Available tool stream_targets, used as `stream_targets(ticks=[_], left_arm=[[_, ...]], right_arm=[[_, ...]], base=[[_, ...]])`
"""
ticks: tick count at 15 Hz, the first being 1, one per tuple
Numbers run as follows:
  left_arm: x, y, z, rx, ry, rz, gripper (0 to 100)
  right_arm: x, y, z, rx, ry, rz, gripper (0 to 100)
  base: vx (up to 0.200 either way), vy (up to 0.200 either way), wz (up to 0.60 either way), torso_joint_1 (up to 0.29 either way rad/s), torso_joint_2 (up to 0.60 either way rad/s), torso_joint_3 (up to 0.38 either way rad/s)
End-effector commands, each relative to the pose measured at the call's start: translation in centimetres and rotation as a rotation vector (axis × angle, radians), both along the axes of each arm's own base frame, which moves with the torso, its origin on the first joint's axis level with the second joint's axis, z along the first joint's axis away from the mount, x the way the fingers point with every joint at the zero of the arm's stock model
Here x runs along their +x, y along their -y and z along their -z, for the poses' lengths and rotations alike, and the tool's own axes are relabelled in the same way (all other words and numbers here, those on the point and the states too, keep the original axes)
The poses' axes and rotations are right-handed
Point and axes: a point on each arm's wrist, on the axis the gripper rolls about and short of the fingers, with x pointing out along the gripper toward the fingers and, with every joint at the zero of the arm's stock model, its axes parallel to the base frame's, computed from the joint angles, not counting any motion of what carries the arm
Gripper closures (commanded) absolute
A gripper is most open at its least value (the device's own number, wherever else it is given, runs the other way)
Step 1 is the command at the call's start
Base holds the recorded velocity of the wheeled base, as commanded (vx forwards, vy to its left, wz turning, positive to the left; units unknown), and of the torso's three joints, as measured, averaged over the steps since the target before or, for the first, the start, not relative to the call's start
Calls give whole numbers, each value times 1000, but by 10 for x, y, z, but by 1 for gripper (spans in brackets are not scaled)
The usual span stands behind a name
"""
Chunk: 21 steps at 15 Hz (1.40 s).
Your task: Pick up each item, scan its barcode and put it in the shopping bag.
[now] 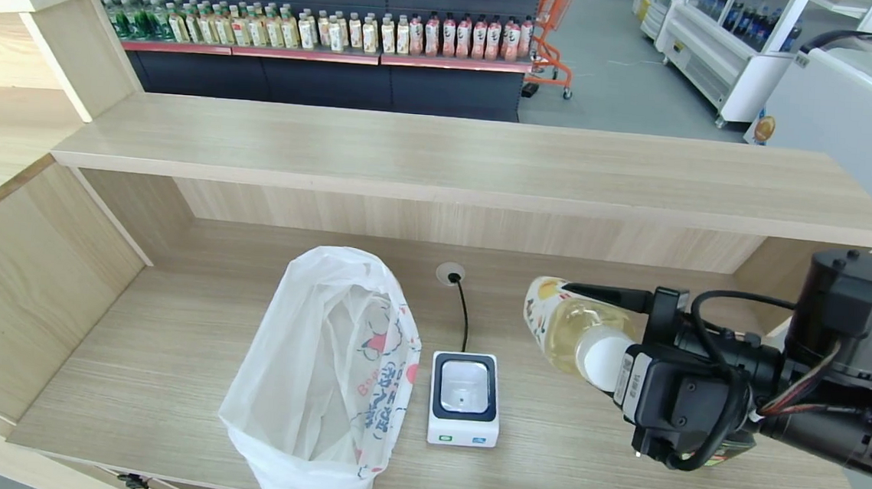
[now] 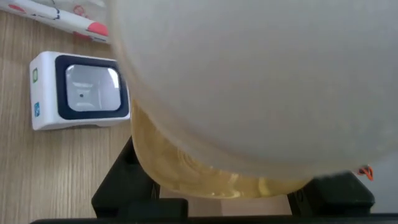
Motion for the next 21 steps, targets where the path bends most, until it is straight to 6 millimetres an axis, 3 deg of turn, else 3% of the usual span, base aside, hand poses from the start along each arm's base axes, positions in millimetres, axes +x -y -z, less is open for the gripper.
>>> stream_targets(ticks=[1,6,8,12,21], left_arm=[[0,0,0,-2,0,1,0],[0,0,0,-8,0,1,0],[0,0,0,-2,0,1,0],[0,0,0,-4,0,1,0],[0,0,0,-4,0,1,0]], right_arm=[[-3,2,13,-20,-11,1,100],[0,1,35,-55,7,-4,100],[-1,12,52,-97,-3,18,100],[9,32,68,-76,17,69,100],[24,27,98,-80,15,59,100]], base=[[0,200,0,-2,2,2],[0,200,0,2,3,4],[0,200,0,5,2,2],[0,0,0,0,0,0],[0,0,0,0,0,0]])
